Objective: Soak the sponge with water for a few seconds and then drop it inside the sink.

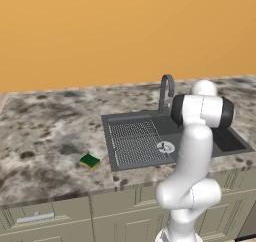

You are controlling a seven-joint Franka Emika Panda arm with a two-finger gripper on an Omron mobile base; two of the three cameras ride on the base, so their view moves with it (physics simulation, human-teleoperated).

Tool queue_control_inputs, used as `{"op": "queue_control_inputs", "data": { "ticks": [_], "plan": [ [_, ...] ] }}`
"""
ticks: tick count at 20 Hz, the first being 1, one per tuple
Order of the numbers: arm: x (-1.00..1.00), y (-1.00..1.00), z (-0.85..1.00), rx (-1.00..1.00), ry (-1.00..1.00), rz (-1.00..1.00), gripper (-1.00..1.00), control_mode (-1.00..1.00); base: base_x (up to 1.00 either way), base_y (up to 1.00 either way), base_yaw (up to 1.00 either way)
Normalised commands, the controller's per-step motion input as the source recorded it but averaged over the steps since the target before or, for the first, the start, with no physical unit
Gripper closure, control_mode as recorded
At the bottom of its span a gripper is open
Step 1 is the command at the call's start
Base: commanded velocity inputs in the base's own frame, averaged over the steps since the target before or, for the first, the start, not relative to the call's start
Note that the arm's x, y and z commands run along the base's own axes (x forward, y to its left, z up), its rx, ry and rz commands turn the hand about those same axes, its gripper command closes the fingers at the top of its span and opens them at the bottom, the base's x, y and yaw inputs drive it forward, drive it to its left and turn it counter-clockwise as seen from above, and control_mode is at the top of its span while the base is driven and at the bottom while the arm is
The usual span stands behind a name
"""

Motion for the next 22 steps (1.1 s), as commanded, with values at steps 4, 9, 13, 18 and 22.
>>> {"op": "queue_control_inputs", "data": {
  "ticks": [4,9,13,18,22],
  "plan": [
    [0.26,-0.08,-0.10,0.00,0.00,0.00,-1.00,-1.00,0.00,0.00,0.00],
    [0.29,-0.10,-0.04,0.00,0.00,0.00,-1.00,-1.00,0.00,0.00,0.00],
    [0.30,-0.07,0.00,0.00,0.00,0.00,-1.00,-1.00,0.00,0.00,0.00],
    [0.26,-0.06,-0.03,0.00,0.00,0.00,-1.00,-1.00,0.00,0.00,0.00],
    [0.22,-0.01,-0.08,0.00,0.00,0.00,-1.00,-1.00,0.00,0.00,0.00]
  ]
}}
